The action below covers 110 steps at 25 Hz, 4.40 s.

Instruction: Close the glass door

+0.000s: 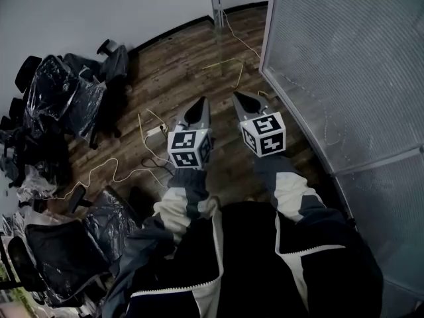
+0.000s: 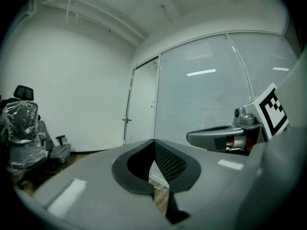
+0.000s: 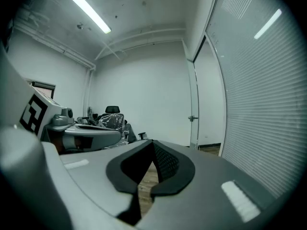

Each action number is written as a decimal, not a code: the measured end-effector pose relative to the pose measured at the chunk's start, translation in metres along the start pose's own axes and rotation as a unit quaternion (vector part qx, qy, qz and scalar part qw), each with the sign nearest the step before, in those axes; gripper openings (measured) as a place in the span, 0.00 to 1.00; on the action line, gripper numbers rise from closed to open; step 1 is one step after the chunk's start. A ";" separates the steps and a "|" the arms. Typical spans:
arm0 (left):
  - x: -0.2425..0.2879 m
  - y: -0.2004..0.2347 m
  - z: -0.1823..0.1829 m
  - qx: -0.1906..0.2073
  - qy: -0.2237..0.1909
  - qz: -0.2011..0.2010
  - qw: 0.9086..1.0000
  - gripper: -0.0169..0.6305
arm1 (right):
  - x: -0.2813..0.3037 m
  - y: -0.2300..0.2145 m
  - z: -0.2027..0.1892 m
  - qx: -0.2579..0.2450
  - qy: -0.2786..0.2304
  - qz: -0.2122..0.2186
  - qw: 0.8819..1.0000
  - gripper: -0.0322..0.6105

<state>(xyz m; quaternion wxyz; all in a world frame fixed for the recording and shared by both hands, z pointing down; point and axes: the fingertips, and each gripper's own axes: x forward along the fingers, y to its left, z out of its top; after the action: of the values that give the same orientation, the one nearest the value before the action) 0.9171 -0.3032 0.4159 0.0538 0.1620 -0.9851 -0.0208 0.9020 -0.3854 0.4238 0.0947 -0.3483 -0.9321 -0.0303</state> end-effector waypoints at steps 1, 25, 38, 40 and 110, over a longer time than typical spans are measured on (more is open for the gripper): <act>0.000 0.001 0.000 -0.001 0.000 0.001 1.000 0.02 | 0.000 0.001 0.001 -0.005 -0.003 -0.002 1.000 0.06; 0.016 -0.010 0.003 -0.002 -0.010 0.034 0.999 0.02 | -0.007 -0.017 -0.003 -0.013 0.000 0.060 0.998 0.06; 0.045 0.036 -0.004 -0.024 -0.008 0.057 0.998 0.02 | 0.058 -0.012 -0.014 -0.022 0.011 0.111 0.994 0.06; 0.056 0.059 -0.006 -0.031 -0.013 0.057 0.998 0.02 | 0.081 -0.010 -0.014 -0.030 0.018 0.110 0.993 0.06; 0.595 0.729 0.051 -0.051 0.010 0.057 0.997 0.02 | 0.938 -0.175 0.166 -0.098 0.032 0.093 0.990 0.06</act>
<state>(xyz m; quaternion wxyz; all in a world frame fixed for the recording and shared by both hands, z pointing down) 0.1203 0.1972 0.4668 0.0732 0.1027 -0.9898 -0.0659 0.0680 0.1063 0.4480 0.0925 -0.4396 -0.8849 -0.1234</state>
